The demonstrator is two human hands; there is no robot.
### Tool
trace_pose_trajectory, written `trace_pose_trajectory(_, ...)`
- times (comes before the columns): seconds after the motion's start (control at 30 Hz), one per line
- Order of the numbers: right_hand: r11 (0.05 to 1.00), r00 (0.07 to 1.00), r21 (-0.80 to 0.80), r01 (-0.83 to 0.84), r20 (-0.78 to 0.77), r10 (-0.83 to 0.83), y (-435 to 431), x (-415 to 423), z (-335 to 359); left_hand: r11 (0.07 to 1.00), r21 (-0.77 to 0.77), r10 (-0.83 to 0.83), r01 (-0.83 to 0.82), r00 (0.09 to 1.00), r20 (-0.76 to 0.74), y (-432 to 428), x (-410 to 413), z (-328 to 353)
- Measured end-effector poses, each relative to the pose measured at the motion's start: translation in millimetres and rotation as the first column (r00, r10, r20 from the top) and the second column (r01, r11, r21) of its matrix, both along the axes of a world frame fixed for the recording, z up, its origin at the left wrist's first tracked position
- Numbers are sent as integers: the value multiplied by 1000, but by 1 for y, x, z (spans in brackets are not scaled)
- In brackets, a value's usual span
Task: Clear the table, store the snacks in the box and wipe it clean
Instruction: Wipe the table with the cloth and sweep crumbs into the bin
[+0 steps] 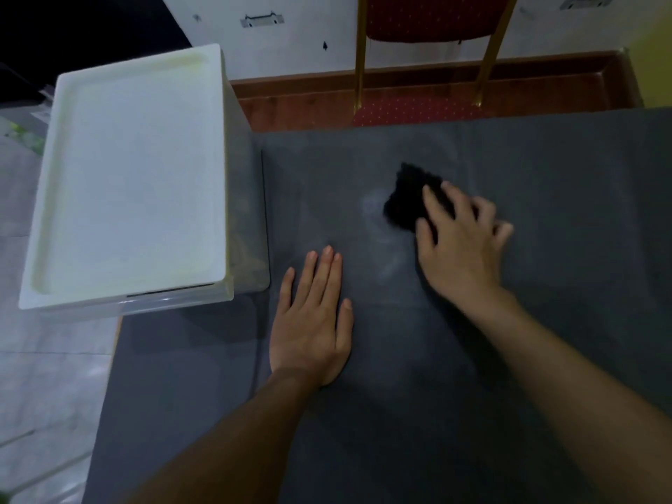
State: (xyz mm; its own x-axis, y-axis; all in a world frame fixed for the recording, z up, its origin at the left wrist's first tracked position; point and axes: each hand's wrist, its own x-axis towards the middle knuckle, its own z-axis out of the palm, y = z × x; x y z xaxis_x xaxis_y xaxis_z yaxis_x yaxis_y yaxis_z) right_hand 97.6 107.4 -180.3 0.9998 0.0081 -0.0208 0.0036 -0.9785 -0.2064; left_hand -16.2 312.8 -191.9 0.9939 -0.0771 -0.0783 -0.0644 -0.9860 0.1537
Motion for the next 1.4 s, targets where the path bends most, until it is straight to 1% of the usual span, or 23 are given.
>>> trace_pose_trajectory(0.1,985,987,62,160,1,-160,14,30,4,1000,7,2,-2,1000,-5,0,0,1)
trace_pose_trajectory(0.13,979,982,87,186,3,-187,22,32,4,1000,8,6,-6,1000,-4,0,0,1)
trace_pose_trajectory(0.17,979,984,107,176,9,-178,28,29,4,1000,9,8,-8,1000,-2,0,-1,1)
trace_pose_trajectory(0.23,987,995,134,87,25,-91,34,7,3,1000,8,9,-9,1000,6,0,-1,0)
trace_pose_trajectory(0.33,988,998,148,-37,55,29,28,-53,1,1000,18,7,-7,1000,7,-1,-1,-1)
trace_pose_trajectory(0.4,990,995,113,-84,62,78,18,-96,0,1000,13,10,-10,1000,10,-1,-1,-2)
trace_pose_trajectory(0.47,995,995,61,-85,49,82,3,-117,-1,1000,4,14,-14,1000,16,-2,-1,-1)
trace_pose_trajectory(0.53,998,999,61,-6,46,3,-8,-109,0,1000,-2,17,-17,1000,24,-2,-1,0)
trace_pose_trajectory(0.63,972,982,150,183,10,-186,4,-89,2,999,-24,21,-21,1000,20,-2,1,1)
trace_pose_trajectory(0.7,964,977,167,209,13,-214,18,-97,2,999,-33,34,-33,999,22,-2,1,1)
trace_pose_trajectory(0.77,975,987,164,150,32,-157,27,-130,3,999,-22,34,-33,999,28,-1,0,0)
trace_pose_trajectory(0.87,984,996,176,25,80,-39,29,-210,1,999,-24,28,-27,999,35,-1,0,0)
trace_pose_trajectory(0.93,988,995,147,-42,92,28,19,-254,-2,999,-45,30,-29,999,33,-1,0,1)
trace_pose_trajectory(0.97,991,994,128,-47,100,34,8,-262,-2,998,-57,29,-28,999,31,-2,-1,1)
trace_pose_trajectory(1.0,994,994,108,-14,107,3,-4,-260,-3,997,-66,28,-26,999,33,-2,-1,1)
trace_pose_trajectory(1.03,995,992,88,53,107,-62,-13,-252,-3,997,-72,26,-23,999,34,-2,-1,1)
trace_pose_trajectory(1.1,972,968,78,223,98,-230,-20,-227,2,998,-65,0,2,999,34,0,-2,2)
trace_pose_trajectory(1.17,936,936,98,339,68,-346,-15,-210,4,995,-47,-80,83,995,61,0,-4,3)
trace_pose_trajectory(1.2,930,932,103,352,55,-359,-9,-210,5,990,-53,-126,130,989,78,-1,-5,4)
trace_pose_trajectory(1.27,953,954,92,290,50,-295,7,-232,8,980,-69,-183,189,979,89,-2,-7,8)
trace_pose_trajectory(1.33,982,983,102,161,70,-168,16,-273,8,979,-31,-199,203,976,91,-6,-8,9)
trace_pose_trajectory(1.4,990,994,132,43,93,-56,13,-313,4,980,-2,-200,201,977,67,-10,-7,10)
